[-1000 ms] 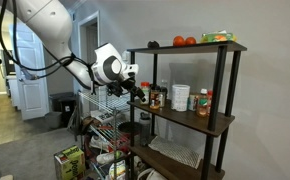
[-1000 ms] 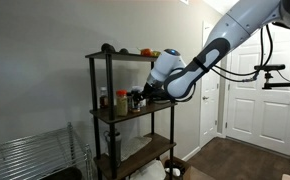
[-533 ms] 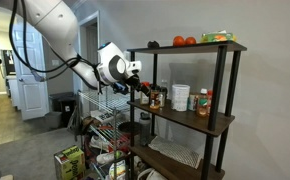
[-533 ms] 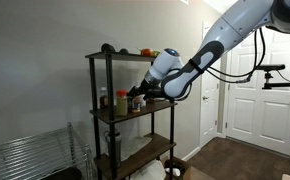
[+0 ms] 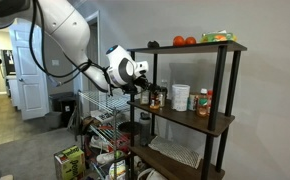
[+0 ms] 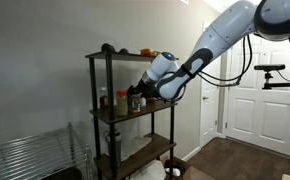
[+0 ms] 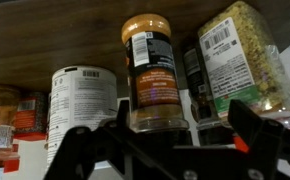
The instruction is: Put the spice bottle on the top shelf
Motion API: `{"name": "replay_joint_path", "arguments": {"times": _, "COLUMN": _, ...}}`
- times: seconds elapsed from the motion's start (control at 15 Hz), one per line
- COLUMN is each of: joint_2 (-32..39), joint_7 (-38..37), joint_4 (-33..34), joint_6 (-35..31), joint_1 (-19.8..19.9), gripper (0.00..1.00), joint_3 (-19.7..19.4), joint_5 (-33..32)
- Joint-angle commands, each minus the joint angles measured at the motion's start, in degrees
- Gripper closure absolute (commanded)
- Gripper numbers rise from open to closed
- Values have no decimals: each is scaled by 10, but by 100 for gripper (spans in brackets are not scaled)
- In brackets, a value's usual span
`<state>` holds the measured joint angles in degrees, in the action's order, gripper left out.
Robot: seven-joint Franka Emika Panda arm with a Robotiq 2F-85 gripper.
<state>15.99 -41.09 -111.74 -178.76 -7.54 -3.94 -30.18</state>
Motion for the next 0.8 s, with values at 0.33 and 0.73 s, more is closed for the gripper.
{"name": "replay_joint_path", "arguments": {"times": 0.33, "joint_2": 40, "joint_7": -15, "joint_4": 37, "joint_6": -21, "joint_1": -46, "gripper": 0, "joint_3": -61, "joint_5": -7}}
{"name": "replay_joint_path", "arguments": {"times": 0.73, "joint_2": 36, "joint_7": -9, "joint_4": 25, "joint_6": -18, "joint_1": -47, "gripper": 0, "joint_3": -62, "joint_5": -5}}
